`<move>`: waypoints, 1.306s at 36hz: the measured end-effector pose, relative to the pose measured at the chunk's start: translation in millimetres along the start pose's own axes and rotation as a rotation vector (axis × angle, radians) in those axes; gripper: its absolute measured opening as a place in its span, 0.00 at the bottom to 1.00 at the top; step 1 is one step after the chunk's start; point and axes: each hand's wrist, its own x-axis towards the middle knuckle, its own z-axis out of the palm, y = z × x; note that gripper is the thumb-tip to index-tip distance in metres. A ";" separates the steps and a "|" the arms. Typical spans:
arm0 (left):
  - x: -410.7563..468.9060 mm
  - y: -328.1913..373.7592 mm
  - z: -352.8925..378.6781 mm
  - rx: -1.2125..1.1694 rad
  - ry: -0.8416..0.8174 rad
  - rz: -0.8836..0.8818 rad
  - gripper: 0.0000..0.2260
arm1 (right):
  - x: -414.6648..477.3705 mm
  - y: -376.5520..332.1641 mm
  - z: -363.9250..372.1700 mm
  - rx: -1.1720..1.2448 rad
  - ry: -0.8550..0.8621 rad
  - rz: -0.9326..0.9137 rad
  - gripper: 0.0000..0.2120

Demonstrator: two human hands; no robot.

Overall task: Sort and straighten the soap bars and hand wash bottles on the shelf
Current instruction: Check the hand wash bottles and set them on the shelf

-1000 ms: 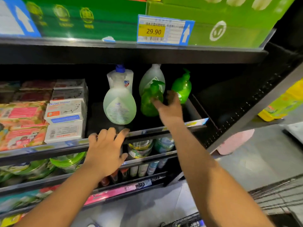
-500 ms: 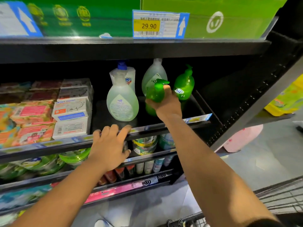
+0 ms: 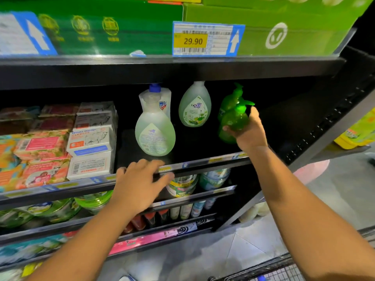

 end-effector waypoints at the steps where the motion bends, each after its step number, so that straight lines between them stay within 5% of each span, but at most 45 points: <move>1: 2.7 0.4 -4.1 -0.099 0.038 -0.035 0.28 | -3.6 -5.0 2.1 -0.040 0.060 -0.008 0.37; 5: 17.5 -5.7 -22.3 -0.392 0.392 -0.068 0.18 | -31.9 -28.9 12.8 -0.153 0.326 -0.122 0.37; 8: 40.9 -8.5 -37.5 -0.445 0.518 -0.121 0.27 | -32.0 -34.3 21.8 -0.203 0.466 -0.280 0.31; 13: 75.0 -12.7 -40.2 -0.727 0.326 -0.139 0.46 | 2.2 -51.0 42.3 -0.052 0.103 -0.245 0.30; 17: 80.5 -14.5 -32.2 -0.627 0.273 0.010 0.29 | 30.4 -56.5 63.3 0.057 -0.060 -0.143 0.45; 24: 74.7 -27.1 -35.9 -0.523 0.218 -0.002 0.29 | 65.4 -64.3 82.9 0.099 -0.039 -0.131 0.44; 30: 67.4 -21.2 -37.5 -0.497 0.249 -0.037 0.27 | 51.6 -68.3 81.6 -0.117 0.017 -0.157 0.34; 38: 63.0 -4.2 -29.8 -0.381 0.335 -0.052 0.27 | -2.2 -59.4 44.7 -0.320 -0.044 -0.068 0.35; 47: 87.6 28.7 -14.2 -0.400 0.326 -0.038 0.19 | -55.4 -40.7 -0.8 -0.211 -0.090 -0.115 0.35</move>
